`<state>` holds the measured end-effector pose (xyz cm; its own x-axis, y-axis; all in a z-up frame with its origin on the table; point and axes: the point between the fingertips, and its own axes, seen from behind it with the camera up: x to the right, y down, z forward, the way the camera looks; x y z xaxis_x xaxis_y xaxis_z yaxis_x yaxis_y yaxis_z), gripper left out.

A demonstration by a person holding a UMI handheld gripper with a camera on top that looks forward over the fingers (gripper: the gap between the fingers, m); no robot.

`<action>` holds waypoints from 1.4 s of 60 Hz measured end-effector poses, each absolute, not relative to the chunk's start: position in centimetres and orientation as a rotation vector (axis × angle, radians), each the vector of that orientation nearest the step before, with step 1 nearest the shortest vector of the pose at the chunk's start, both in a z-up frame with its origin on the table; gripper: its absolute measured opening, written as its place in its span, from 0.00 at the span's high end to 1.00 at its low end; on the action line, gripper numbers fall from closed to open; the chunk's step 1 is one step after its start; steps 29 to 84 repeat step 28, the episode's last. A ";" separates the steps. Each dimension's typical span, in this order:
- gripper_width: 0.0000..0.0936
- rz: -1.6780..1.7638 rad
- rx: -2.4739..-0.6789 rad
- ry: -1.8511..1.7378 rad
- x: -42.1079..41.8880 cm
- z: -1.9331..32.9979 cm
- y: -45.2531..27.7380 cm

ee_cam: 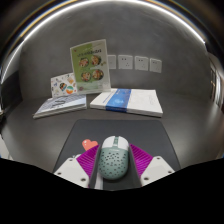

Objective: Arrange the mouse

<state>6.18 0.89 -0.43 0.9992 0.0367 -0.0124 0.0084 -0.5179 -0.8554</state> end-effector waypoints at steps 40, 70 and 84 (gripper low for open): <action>0.09 -0.095 -2.101 0.129 2.6 5.1 -11.9; 0.09 -0.095 -2.101 0.129 2.6 5.1 -11.9; 0.09 -0.095 -2.101 0.129 2.6 5.1 -11.9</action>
